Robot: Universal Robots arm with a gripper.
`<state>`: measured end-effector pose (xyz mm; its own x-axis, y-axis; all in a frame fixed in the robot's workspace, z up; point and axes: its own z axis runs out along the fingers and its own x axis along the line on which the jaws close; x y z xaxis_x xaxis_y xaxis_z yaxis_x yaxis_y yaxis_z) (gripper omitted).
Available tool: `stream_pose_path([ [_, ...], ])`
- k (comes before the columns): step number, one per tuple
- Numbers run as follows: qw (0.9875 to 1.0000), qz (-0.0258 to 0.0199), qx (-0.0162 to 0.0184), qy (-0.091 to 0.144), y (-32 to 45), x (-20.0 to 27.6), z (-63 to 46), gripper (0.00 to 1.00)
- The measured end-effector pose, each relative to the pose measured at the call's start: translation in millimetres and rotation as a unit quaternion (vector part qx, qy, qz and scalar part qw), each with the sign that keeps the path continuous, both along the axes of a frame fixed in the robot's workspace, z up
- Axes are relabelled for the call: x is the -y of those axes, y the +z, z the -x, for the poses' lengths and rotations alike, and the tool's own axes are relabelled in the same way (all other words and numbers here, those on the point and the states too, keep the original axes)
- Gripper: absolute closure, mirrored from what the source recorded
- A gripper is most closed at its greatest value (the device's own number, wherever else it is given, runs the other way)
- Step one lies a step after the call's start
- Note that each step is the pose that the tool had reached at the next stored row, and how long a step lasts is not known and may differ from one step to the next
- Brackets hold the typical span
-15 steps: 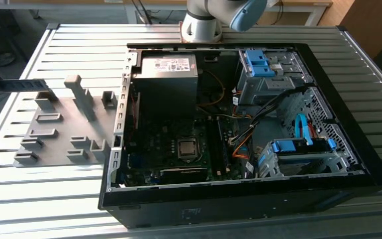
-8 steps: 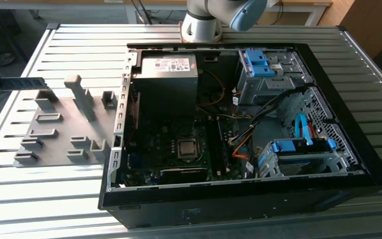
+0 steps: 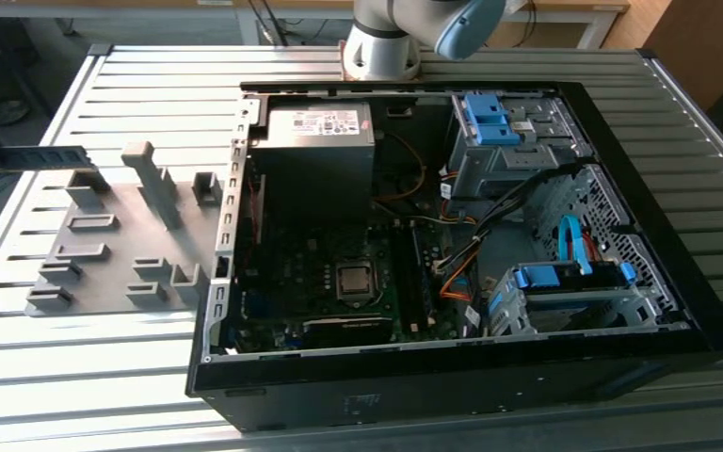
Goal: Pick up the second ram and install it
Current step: 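Pick up the second ram and move it above second insertion slot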
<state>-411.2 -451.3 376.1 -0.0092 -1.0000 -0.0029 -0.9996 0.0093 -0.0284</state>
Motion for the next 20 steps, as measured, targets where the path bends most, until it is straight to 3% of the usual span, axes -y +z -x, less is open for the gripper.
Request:
stream_pose_path([
  [20, 1.0000, 0.0000, 0.0000, 0.000, 0.0, 0.0, -11.5, 0.86],
])
